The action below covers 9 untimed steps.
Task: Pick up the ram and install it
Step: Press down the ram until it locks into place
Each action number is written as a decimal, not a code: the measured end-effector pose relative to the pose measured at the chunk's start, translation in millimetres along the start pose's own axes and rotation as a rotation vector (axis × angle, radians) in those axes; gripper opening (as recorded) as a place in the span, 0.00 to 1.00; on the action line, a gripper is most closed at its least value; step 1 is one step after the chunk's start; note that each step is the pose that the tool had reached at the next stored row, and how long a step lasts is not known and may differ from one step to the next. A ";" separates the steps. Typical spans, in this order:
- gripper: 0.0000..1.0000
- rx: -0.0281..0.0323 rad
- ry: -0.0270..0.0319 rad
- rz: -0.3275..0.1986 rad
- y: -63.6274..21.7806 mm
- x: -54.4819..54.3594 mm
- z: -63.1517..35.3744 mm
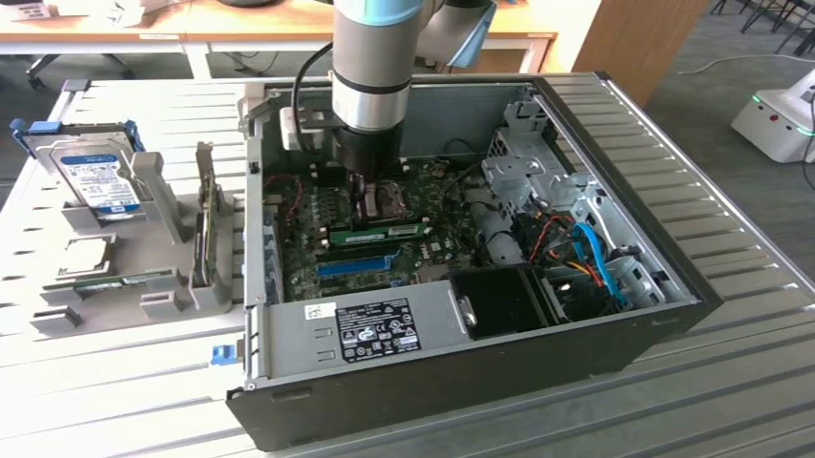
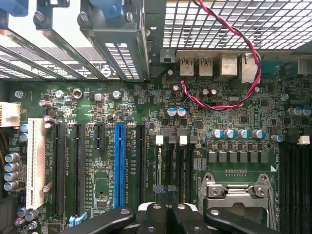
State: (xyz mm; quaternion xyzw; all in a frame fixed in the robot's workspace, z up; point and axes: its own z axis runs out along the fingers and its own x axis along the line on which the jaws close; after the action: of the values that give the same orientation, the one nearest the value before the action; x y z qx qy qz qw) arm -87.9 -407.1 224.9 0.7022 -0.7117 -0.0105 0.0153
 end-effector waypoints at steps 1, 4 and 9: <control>0.10 0.0000 -0.0001 0.000 0.0 0.0 0.0; 0.10 0.0000 0.0000 0.000 0.0 0.0 0.3; 0.10 -0.0001 0.0000 0.000 0.0 0.0 0.4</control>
State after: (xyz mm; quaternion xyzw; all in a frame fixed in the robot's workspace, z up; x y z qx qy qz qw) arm -87.9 -407.1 224.6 0.7022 -0.7117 -0.0105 0.0153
